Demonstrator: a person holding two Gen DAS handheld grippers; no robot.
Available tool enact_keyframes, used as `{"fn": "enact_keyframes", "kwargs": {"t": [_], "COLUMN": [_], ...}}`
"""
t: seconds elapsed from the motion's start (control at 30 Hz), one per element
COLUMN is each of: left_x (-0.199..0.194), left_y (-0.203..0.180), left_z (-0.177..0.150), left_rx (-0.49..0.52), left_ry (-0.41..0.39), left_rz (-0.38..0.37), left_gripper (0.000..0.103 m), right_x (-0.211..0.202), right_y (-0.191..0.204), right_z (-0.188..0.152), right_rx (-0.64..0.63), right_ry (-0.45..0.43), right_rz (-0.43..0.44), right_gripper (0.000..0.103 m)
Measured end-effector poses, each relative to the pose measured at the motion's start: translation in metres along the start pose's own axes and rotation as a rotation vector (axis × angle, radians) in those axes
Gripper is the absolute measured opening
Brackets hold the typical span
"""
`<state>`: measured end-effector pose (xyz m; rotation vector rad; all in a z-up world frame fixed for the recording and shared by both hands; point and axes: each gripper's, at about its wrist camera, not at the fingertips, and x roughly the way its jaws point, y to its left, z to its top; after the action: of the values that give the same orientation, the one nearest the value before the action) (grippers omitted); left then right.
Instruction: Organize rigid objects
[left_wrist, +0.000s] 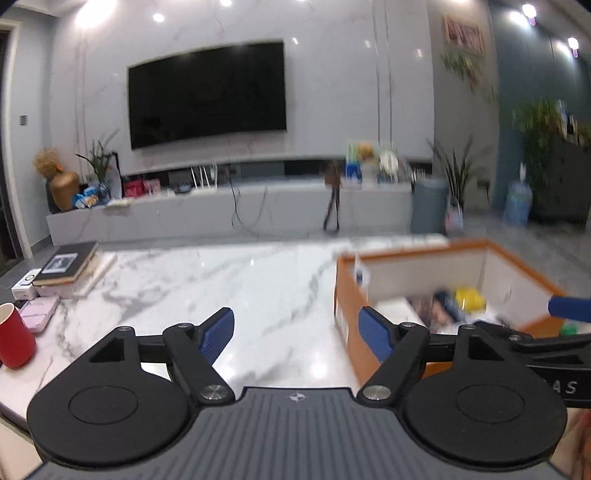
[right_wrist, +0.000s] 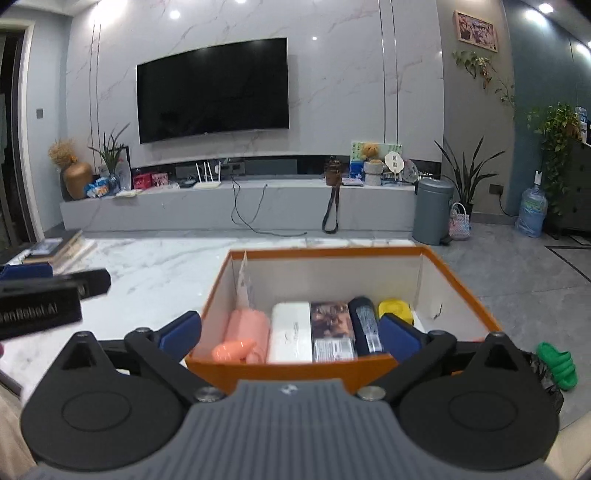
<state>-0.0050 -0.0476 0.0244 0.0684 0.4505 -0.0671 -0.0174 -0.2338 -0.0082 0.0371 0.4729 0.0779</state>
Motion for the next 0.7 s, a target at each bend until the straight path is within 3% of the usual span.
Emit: {"fn": "enact_keyframes", "kwargs": {"t": [0.7], "left_x": [0.026], "left_y": [0.017], "left_z": [-0.027], "left_rx": [-0.036], "left_ry": [0.149], "left_rz": [0.015], "left_gripper": [0.091], "right_x": [0.02], "right_y": [-0.005], "right_z": [-0.013], "right_rx": [0.049], "right_ry": [0.031], "right_rz": [-0.016], "right_gripper": [0.1]}}
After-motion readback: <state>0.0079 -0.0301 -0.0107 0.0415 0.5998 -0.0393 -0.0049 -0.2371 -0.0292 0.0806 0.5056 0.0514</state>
